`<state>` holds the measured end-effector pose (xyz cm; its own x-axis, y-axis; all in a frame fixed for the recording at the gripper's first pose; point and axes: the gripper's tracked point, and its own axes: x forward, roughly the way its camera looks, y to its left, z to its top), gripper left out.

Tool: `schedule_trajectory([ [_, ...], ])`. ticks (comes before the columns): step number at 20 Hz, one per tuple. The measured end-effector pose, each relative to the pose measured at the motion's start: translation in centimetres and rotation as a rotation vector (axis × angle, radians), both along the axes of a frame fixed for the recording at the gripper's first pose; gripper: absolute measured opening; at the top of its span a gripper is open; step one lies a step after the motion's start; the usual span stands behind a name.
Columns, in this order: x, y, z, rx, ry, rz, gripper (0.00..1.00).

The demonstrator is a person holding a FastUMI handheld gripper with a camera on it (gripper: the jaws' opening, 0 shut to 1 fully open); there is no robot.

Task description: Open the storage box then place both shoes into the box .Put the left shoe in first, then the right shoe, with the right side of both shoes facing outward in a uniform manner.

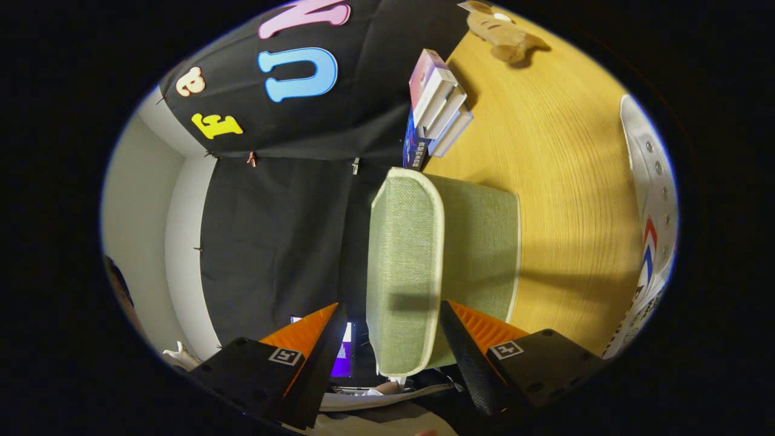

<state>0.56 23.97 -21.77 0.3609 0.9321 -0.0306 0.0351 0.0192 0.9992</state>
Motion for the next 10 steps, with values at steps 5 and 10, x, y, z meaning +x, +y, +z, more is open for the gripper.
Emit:
schedule_trajectory([
  [5,0.7,1.7,-0.9,0.07,0.029,-0.001,0.96],
  [10,1.1,3.1,-1.0,0.145,0.05,-0.001,0.79],
])
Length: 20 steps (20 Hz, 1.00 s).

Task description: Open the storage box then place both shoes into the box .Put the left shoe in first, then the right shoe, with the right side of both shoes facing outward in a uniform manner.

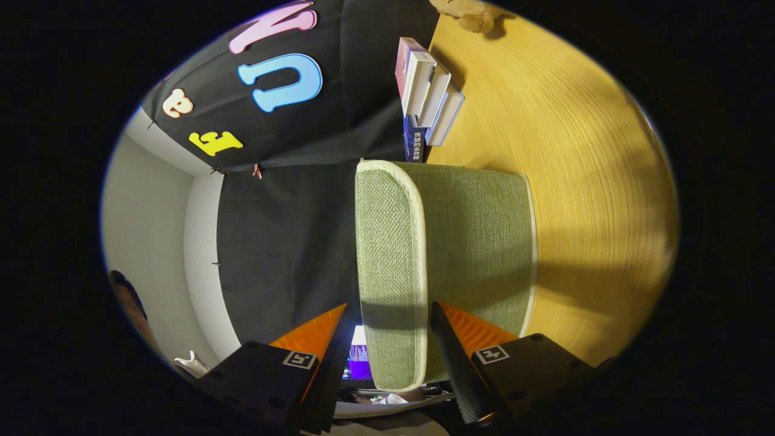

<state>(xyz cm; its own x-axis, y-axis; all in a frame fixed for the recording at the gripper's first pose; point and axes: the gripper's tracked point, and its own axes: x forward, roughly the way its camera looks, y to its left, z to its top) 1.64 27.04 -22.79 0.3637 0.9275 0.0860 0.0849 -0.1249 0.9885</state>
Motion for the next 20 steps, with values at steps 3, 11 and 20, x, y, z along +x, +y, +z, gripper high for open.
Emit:
schedule_trajectory([
  [3,-0.1,-0.9,-0.7,-0.007,-0.013,0.005,0.55],
  [11,-0.2,-2.3,6.7,-0.007,-0.168,-0.094,0.05],
  [20,1.9,5.2,20.1,-0.097,-0.388,-0.068,0.05],
])
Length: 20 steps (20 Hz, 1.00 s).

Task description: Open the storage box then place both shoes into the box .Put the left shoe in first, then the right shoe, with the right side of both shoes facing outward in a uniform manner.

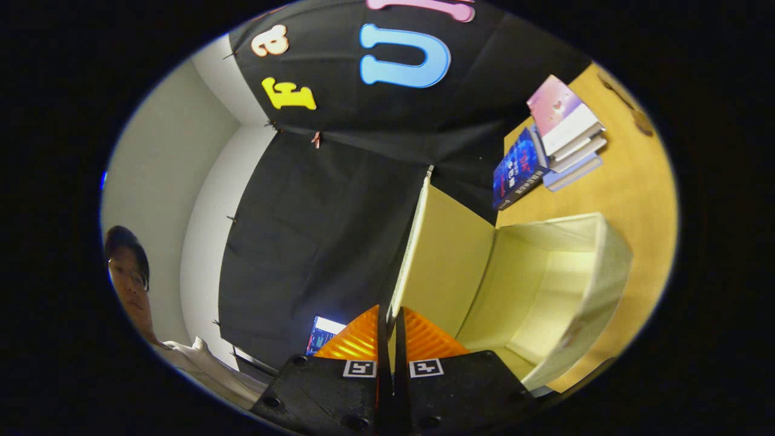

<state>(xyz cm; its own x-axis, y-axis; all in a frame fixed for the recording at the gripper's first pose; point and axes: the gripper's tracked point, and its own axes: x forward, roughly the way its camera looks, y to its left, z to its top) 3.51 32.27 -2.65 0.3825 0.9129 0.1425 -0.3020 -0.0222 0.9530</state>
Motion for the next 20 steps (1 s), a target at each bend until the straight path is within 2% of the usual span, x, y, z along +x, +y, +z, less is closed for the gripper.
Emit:
schedule_trajectory([
  [4,1.3,6.1,2.9,-0.068,-0.052,0.031,0.05],
  [9,2.1,13.9,2.8,-0.121,-0.053,0.086,0.06],
  [15,2.4,17.8,1.7,-0.176,-0.089,0.101,0.12],
  [17,2.4,18.0,1.6,-0.185,-0.096,0.101,0.26],
  [19,2.5,17.1,1.4,-0.211,-0.122,0.076,0.47],
  [20,2.7,16.5,1.3,-0.227,-0.137,0.055,0.63],
])
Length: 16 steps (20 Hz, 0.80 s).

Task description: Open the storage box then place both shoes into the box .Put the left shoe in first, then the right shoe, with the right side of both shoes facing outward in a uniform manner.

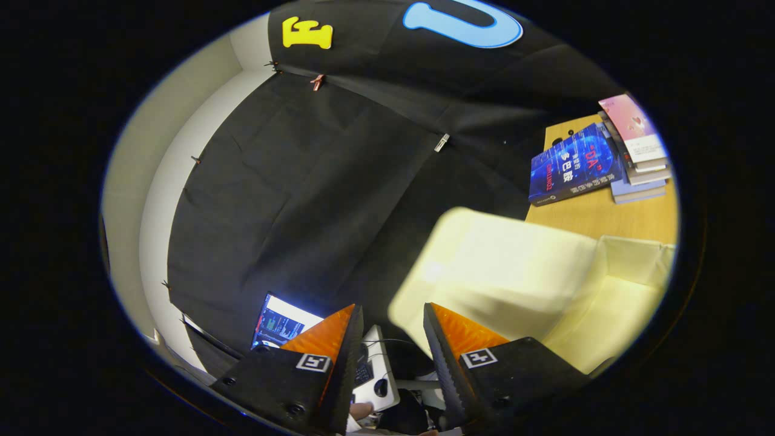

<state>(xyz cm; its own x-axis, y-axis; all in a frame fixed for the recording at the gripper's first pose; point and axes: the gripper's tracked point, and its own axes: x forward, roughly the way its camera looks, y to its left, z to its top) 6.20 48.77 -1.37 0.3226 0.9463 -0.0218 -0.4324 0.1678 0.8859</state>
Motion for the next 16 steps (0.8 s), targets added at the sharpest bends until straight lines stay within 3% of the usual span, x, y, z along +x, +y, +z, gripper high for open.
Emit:
schedule_trajectory([
  [3,0.9,-3.5,0.1,-0.054,-0.062,-0.107,0.85],
  [8,2.1,-14.1,-0.4,-0.217,-0.181,-0.383,0.86],
  [11,1.6,-21.5,-2.8,-0.388,-0.205,-0.533,0.86],
  [16,-3.3,-33.3,-10.3,-0.707,-0.096,-0.66,0.86],
])
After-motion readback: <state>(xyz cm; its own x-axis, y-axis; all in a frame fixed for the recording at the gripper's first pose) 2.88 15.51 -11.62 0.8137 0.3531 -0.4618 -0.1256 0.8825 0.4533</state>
